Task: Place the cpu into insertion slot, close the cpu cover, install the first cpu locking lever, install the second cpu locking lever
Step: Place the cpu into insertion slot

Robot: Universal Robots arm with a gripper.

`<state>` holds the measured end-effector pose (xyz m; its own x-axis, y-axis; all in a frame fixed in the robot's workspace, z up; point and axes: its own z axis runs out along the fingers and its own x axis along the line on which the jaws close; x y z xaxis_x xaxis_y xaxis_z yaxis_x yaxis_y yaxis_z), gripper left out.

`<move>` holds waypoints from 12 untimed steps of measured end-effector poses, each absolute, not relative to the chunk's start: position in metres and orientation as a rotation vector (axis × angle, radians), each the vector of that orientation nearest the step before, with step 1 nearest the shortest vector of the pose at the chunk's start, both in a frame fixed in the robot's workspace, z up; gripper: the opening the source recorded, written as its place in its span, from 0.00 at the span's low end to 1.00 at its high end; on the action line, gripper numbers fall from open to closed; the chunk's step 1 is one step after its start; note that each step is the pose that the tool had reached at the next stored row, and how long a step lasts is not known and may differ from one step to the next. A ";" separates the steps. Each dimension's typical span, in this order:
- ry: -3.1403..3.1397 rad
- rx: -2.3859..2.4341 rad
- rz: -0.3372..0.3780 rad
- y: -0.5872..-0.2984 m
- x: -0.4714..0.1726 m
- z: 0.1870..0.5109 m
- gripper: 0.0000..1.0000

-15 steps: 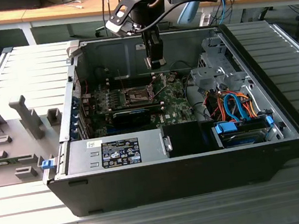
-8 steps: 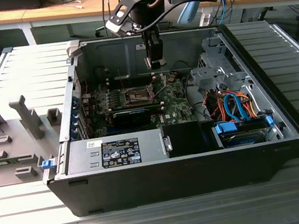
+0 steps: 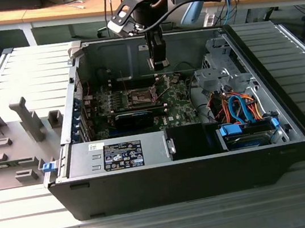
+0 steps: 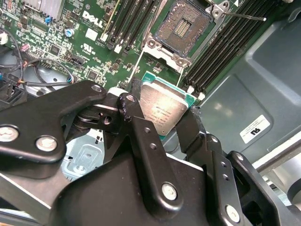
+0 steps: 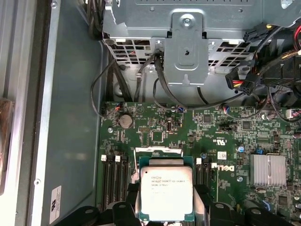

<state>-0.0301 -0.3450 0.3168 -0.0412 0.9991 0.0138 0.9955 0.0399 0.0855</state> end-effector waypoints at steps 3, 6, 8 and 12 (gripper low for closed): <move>2.225 2.144 0.110 -0.345 -0.030 0.317 0.54; 2.221 2.148 0.110 -0.345 -0.030 0.317 0.54; 2.217 2.152 0.110 -0.345 -0.030 0.317 0.54; 2.212 2.157 0.110 -0.345 -0.030 0.317 0.54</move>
<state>-0.0301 -0.3450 0.3167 -0.0259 0.9996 0.0138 0.9960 0.0246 0.0855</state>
